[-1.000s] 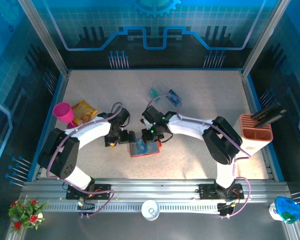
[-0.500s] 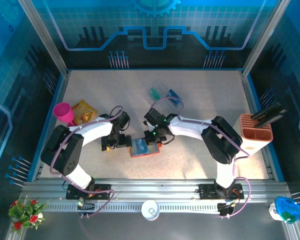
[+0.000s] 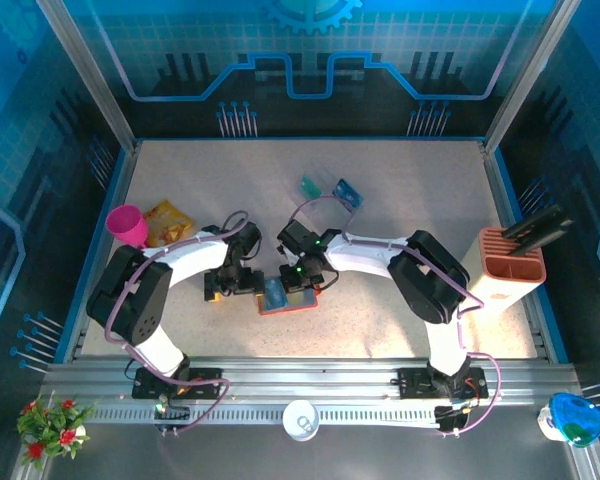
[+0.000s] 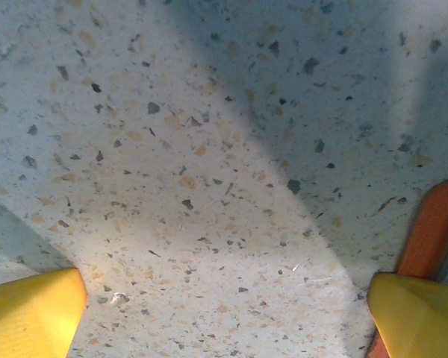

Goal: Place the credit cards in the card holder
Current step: Insert the credit card into the card slot.

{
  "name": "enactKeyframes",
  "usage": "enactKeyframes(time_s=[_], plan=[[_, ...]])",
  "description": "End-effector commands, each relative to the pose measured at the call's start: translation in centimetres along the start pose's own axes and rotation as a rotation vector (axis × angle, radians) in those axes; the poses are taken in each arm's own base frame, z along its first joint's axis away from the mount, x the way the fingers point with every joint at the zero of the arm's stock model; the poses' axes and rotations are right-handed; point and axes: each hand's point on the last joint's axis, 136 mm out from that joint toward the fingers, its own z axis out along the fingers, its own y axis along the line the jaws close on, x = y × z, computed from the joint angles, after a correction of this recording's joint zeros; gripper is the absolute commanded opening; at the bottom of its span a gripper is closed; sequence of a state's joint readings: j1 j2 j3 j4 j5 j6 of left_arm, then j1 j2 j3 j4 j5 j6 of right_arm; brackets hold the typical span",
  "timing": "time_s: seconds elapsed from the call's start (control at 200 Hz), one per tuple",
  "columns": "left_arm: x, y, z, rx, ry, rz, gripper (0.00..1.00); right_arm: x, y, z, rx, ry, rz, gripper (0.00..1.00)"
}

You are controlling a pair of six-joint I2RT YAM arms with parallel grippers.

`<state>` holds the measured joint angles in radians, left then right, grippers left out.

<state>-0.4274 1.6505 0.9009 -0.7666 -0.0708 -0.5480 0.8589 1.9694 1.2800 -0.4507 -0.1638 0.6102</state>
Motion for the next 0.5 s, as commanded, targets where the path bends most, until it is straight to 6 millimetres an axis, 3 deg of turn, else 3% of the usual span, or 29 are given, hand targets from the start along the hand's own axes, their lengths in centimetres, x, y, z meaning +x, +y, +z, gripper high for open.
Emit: enactKeyframes(time_s=[0.0,0.33,0.495], plan=[[0.4,-0.1,1.9,-0.005,0.039,0.032,0.99,1.0,1.0,0.9,0.001,0.045,0.006,0.0],[0.1,-0.7,1.8,0.015,0.035,0.043,0.99,1.5,3.5,1.5,-0.049,0.066,-0.006,0.0],[-0.3,-1.1,1.1,0.032,0.018,0.046,0.99,1.0,3.2,0.3,-0.051,0.038,0.006,0.0]])
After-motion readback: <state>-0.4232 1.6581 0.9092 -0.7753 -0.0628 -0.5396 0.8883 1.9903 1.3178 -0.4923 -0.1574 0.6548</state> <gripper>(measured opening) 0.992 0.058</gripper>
